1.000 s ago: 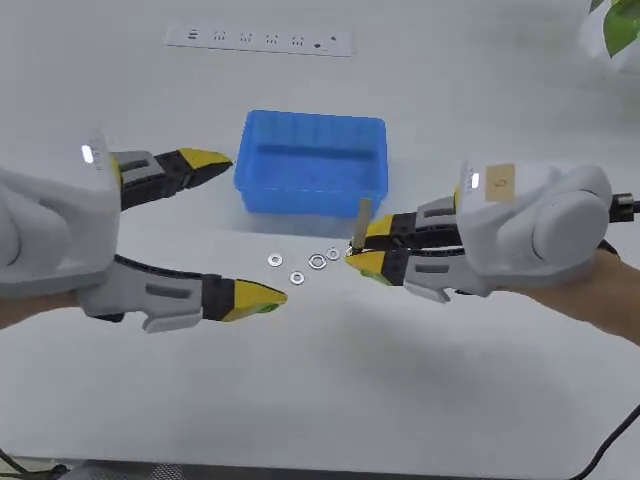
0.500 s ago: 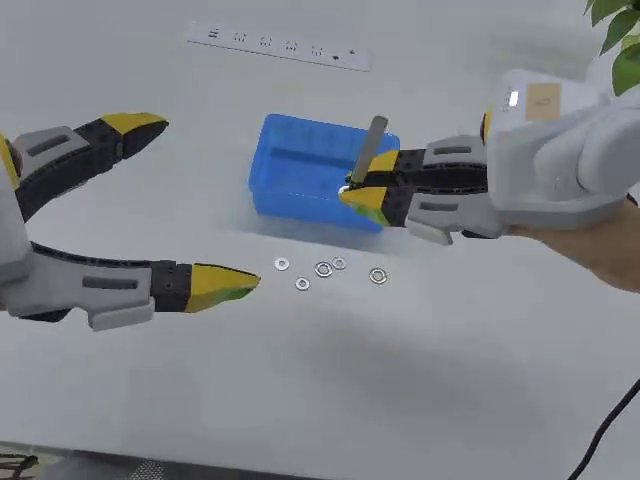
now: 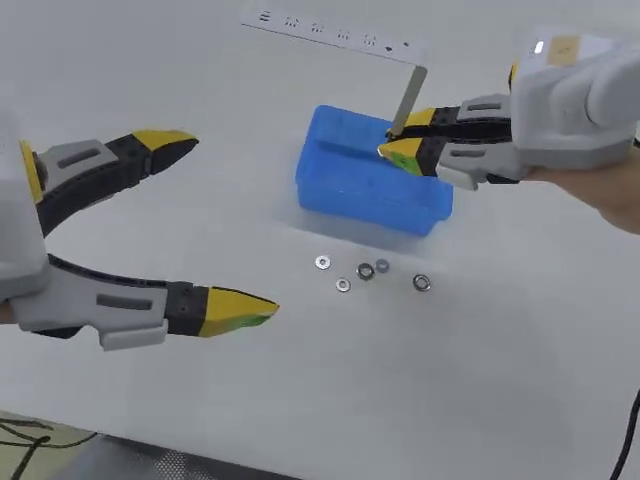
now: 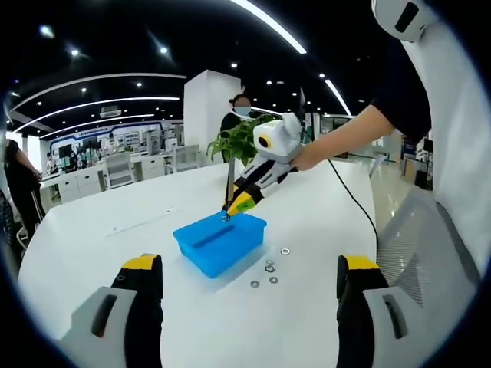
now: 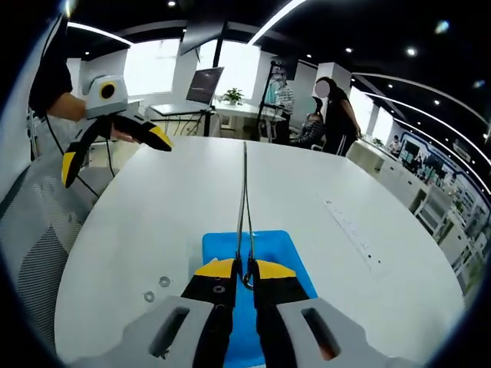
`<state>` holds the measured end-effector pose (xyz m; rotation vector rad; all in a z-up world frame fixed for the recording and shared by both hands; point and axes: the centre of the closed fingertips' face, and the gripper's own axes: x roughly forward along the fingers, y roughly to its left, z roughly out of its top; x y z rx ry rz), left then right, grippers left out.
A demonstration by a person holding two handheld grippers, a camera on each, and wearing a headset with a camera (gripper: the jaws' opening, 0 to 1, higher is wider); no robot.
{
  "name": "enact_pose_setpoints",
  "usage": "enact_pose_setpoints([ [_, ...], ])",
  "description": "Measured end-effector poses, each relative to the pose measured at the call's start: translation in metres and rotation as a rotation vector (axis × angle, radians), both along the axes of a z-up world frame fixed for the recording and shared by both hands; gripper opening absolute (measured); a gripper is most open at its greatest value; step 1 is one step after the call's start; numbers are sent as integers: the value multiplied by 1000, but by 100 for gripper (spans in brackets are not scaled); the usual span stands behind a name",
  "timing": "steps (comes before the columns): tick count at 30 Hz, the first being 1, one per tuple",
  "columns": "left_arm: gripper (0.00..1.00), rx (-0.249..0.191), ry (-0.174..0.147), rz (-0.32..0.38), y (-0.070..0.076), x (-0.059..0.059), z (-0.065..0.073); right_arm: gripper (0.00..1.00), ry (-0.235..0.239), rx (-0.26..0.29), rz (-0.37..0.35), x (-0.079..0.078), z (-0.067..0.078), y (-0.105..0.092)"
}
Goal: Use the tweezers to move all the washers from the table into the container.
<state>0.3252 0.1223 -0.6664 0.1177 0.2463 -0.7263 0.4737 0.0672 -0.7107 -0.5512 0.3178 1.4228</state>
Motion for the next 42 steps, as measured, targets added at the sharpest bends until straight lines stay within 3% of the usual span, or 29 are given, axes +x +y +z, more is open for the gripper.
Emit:
enact_pose_setpoints([
  [2, 100, 0, -8, 5, -2, 1, -2, 9, 5, -7, -7, 7, -10, 2],
  [10, 99, -117, -49, 42, -9, 13, 10, 9, 14, -42, -4, 15, -35, 4],
  [13, 99, -68, -56, 9, -13, 15, 7, 9, 14, -69, 17, 12, -45, 5],
  [19, 99, -95, -50, 34, -10, 21, 9, 9, 27, -62, 25, 10, -49, 9],
  [29, 99, -46, -3, -16, -14, 7, -4, 9, 52, -72, 19, 9, -63, 10],
  [37, 99, -41, 24, -40, -16, -1, -7, 10, 53, -62, 24, 5, -66, 10],
  [42, 99, -38, 25, -41, -16, 1, -7, 10, 56, -58, 26, 3, -65, 10],
])
